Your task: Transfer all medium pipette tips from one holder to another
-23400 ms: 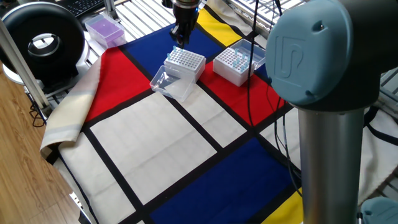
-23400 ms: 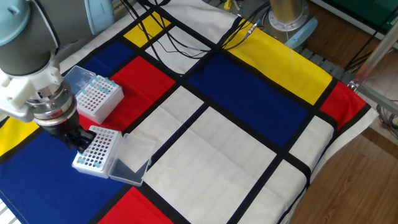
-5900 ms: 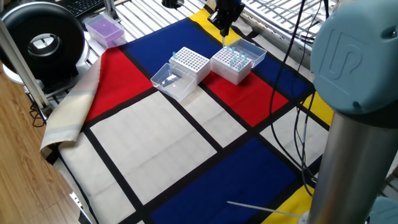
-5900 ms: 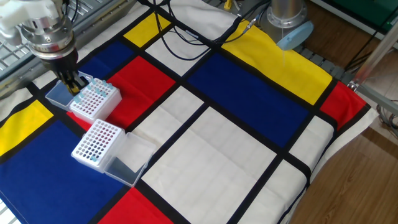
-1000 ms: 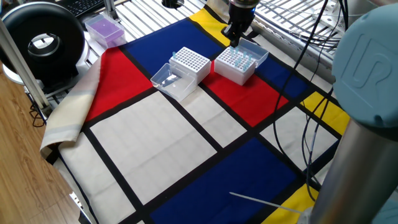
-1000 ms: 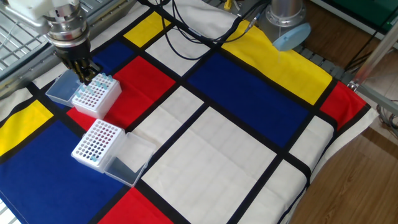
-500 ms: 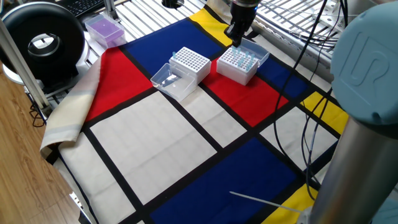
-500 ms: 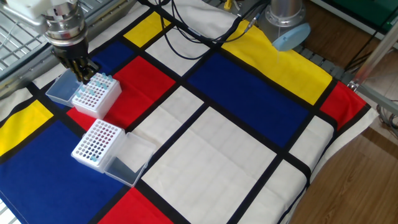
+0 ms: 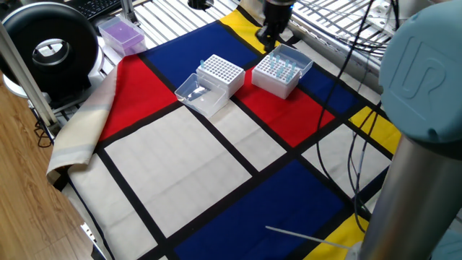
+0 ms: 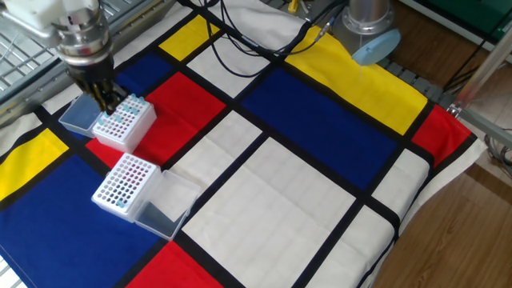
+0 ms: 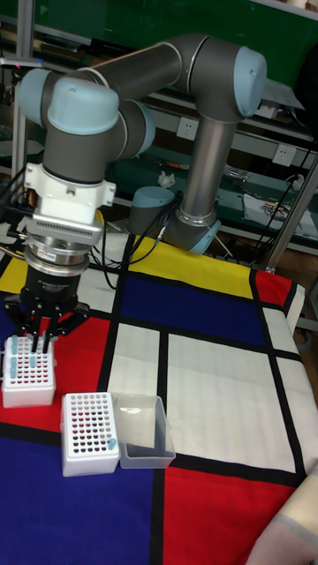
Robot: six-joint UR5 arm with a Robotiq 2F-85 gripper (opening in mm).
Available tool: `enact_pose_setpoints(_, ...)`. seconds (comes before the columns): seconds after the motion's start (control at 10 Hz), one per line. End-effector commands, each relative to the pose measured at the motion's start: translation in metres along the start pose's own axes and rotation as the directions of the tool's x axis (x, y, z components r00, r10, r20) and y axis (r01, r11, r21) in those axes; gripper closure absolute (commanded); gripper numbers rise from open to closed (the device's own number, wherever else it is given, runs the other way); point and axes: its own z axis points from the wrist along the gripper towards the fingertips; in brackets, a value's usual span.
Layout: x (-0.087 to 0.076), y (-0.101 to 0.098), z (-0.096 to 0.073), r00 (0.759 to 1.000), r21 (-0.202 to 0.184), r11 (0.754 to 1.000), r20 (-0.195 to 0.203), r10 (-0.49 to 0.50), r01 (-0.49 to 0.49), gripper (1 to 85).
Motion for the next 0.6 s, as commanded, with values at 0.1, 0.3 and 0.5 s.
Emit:
enact_pose_setpoints(0.1,-0.031,0.038,0.002,1.0,-0.037,0.999,0.024,0.001,0.0,64.7)
enact_pose_setpoints(0.3,-0.04,0.048,0.008,0.999,-0.034,0.999,0.023,-0.037,0.037,62.3)
enact_pose_setpoints(0.5,-0.056,0.058,0.02,0.996,-0.059,0.996,0.057,-0.066,0.07,57.7)
